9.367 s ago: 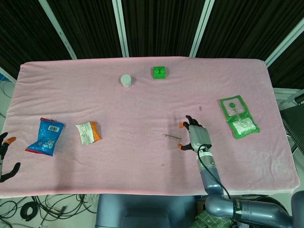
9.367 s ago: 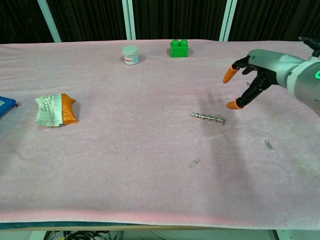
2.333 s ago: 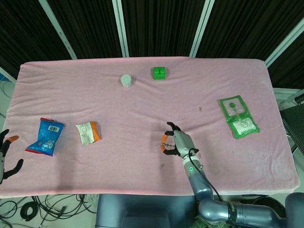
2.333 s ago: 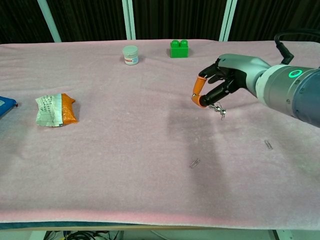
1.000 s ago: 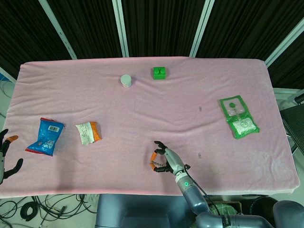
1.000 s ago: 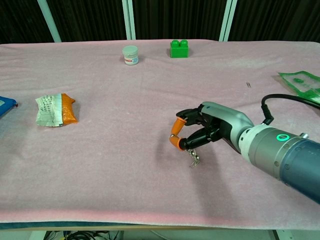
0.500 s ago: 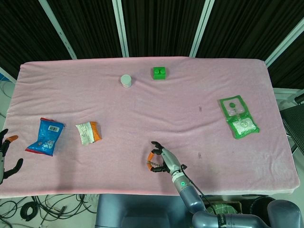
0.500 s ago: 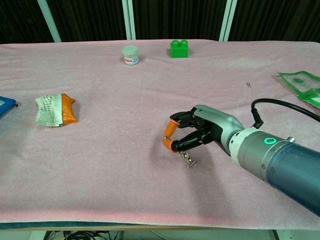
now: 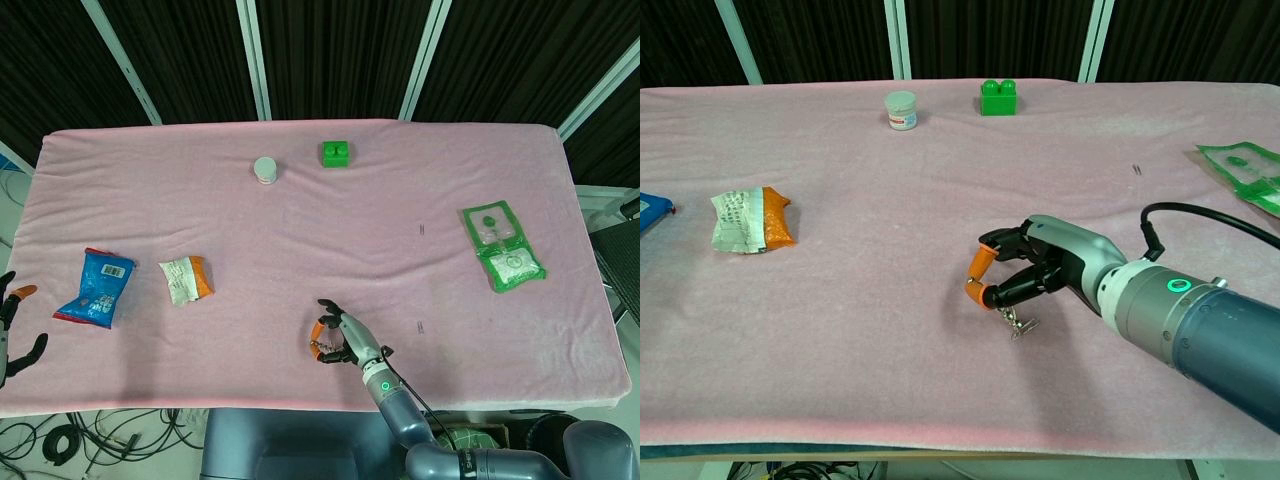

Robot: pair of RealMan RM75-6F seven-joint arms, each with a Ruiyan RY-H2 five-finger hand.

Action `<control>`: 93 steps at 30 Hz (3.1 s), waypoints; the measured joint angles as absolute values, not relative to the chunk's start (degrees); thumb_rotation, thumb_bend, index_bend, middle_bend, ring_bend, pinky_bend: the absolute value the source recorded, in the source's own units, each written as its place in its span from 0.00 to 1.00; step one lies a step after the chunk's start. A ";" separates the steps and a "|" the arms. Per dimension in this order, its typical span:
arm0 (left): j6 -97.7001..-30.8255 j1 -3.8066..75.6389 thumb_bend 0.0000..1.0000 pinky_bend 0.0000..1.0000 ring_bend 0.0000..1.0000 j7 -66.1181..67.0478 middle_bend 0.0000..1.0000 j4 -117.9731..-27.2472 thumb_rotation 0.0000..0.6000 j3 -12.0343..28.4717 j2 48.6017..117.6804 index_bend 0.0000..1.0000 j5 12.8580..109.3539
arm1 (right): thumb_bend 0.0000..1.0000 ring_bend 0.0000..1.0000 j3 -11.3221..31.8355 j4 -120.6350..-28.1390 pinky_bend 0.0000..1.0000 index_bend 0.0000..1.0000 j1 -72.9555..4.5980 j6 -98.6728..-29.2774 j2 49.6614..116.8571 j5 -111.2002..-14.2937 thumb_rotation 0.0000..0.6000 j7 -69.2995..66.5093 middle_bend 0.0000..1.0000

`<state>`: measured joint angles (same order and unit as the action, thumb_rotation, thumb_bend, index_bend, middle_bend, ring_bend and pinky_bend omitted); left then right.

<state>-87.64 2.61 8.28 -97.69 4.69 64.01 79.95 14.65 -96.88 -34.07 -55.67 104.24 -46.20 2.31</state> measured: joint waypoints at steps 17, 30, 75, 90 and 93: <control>-88.23 2.33 0.30 0.00 0.00 8.86 0.04 -97.90 1.00 4.53 64.17 0.24 80.47 | 0.36 0.09 14.84 -98.40 0.25 0.61 -33.01 -54.68 101.43 -49.06 1.00 -0.53 0.06; -88.08 2.33 0.30 0.00 0.00 8.59 0.04 -97.91 1.00 4.56 64.01 0.25 80.48 | 0.36 0.14 17.46 -102.06 0.32 0.61 -33.90 -56.68 91.52 -46.18 1.00 5.35 0.11; -88.50 2.24 0.30 0.00 0.00 11.04 0.04 -98.15 1.00 4.36 64.98 0.25 80.90 | 0.38 0.15 13.80 -92.11 0.38 0.61 -28.21 -51.25 86.36 -50.07 1.00 -8.45 0.11; -88.62 2.19 0.30 0.00 0.00 10.73 0.04 -98.08 1.00 4.47 64.91 0.25 80.90 | 0.38 0.15 16.33 -95.54 0.38 0.61 -28.97 -53.27 84.27 -50.03 1.00 -7.30 0.11; -88.69 2.15 0.30 0.00 0.00 10.63 0.04 -98.04 1.00 4.60 64.87 0.25 80.69 | 0.38 0.15 17.03 -95.02 0.38 0.61 -29.80 -52.95 84.24 -49.51 1.00 -6.90 0.11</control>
<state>-88.69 2.15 10.63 -98.04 4.60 64.87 80.69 17.03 -95.02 -29.80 -52.95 84.24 -49.51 -6.90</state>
